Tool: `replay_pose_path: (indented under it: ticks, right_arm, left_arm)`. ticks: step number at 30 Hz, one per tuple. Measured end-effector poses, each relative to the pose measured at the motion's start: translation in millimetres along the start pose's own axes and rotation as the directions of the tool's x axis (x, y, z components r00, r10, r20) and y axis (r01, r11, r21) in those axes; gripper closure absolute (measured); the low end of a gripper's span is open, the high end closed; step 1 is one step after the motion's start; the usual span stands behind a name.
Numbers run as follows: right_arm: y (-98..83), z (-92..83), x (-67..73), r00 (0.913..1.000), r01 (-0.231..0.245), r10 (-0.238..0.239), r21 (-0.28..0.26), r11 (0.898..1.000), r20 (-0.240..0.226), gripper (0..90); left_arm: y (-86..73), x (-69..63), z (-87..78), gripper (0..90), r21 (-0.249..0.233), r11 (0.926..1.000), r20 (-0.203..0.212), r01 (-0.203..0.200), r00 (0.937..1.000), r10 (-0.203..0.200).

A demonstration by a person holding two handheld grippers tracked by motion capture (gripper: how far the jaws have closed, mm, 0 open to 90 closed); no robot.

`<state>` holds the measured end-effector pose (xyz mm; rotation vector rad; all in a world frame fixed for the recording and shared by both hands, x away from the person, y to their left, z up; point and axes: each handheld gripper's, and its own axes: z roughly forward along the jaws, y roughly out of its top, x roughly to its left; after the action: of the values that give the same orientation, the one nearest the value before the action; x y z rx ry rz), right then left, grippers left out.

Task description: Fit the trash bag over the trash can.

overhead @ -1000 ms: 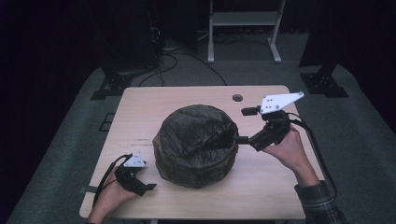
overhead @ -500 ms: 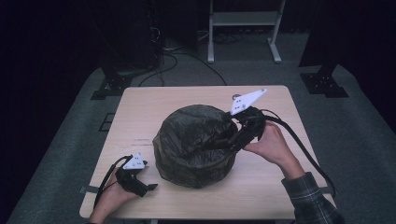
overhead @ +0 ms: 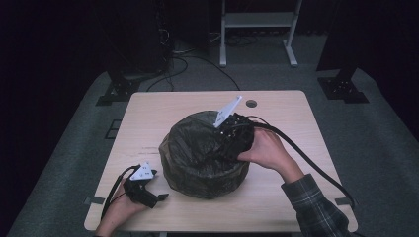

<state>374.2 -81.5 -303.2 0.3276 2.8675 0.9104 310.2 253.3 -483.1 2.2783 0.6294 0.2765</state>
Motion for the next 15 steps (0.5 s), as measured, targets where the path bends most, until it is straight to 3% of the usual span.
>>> replay_pose_path:
  ticks: [8, 10, 15]
  right_arm:
    - [6.2, 22.1, 0.3, 0.9999, -0.008, 0.01, 0.15, 0.989, -0.012, 4.8]
    - [6.1, 24.9, 2.1, 0.9999, 0.005, -0.004, 0.158, 0.987, -0.01, 4.9]
    - [8.1, 29.9, 1.3, 0.998, 0.001, 0.013, 0.216, 0.976, -0.061, 7.2]
  left_arm:
    - [0.4, -0.1, 0.3, 0.0, 0.001, 1.0, 0.009, -0.008, 0.9999, 0.008]
    - [0.6, 0.0, 0.5, 0.0, 0.002, 0.9999, 0.011, -0.012, 0.9999, 0.012]
    - [1.0, -0.3, 1.0, 0.0, 0.0, 0.9999, 0.014, -0.012, 0.9998, 0.012]
